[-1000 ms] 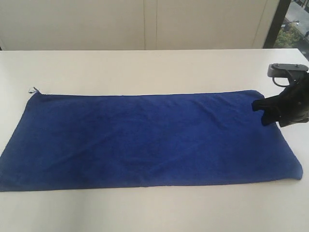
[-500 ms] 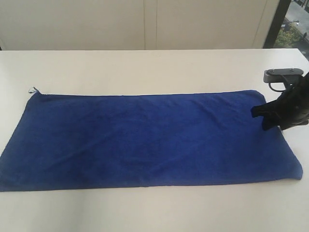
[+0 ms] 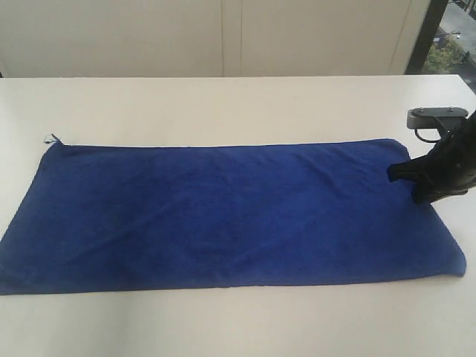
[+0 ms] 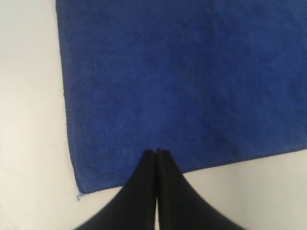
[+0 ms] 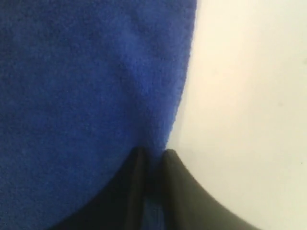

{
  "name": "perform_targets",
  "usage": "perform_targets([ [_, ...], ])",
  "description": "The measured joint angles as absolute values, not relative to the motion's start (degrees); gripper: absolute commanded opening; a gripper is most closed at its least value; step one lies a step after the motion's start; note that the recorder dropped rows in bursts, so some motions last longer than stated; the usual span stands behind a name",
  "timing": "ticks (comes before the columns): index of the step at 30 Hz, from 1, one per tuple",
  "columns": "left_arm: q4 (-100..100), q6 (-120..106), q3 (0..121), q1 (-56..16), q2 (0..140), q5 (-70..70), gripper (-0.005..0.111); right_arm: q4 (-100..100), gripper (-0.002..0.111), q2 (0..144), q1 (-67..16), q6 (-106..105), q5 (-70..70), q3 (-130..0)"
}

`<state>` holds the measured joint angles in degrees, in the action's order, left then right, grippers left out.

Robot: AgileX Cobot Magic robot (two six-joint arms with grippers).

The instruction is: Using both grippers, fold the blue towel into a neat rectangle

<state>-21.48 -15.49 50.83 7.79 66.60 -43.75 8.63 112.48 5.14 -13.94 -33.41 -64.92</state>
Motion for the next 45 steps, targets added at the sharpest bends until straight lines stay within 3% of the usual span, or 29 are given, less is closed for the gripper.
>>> perform_targets([
  [8, -21.5, -15.5, 50.8, 7.8, 66.6, -43.6, 0.000, 8.0, 0.000, 112.9, 5.7, -11.0, -35.7, -66.5],
  [21, -21.5, -15.5, 50.8, 7.8, 66.6, -43.6, 0.000, -5.1, 0.000, 113.6, 16.4, -6.5, -40.6, -74.8],
  [29, -21.5, -15.5, 50.8, 7.8, 66.6, -43.6, 0.000, -4.7, 0.000, 113.6, 17.9, -6.0, -41.9, -78.0],
  [35, -21.5, -15.5, 50.8, 7.8, 66.6, -43.6, 0.000, -1.0, 0.000, 111.9, 13.9, -6.0, -48.3, -82.6],
  [45, -21.5, -15.5, 50.8, 7.8, 66.6, -43.6, 0.000, 1.4, 0.000, 103.6, -3.8, -6.6, -56.9, -91.6],
])
